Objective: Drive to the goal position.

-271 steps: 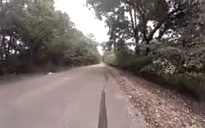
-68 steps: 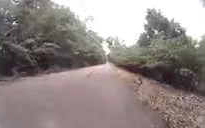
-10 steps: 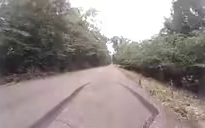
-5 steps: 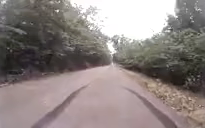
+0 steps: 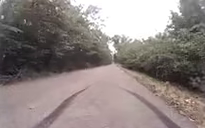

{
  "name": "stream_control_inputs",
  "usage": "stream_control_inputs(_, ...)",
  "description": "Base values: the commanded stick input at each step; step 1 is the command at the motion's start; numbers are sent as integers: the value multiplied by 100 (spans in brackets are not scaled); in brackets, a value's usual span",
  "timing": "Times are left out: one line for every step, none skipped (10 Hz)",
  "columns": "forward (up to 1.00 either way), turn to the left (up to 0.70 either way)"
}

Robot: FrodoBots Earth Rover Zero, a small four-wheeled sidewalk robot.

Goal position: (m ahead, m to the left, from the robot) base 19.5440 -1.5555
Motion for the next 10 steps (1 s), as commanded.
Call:
stream_control_inputs(70,0)
stream_control_inputs(70,-3)
stream_control_inputs(70,-11)
stream_control_inputs(70,-25)
stream_control_inputs(70,-35)
stream_control_inputs(70,-35)
stream_control_inputs(70,-35)
stream_control_inputs(70,-35)
stream_control_inputs(70,-35)
stream_control_inputs(70,-17)
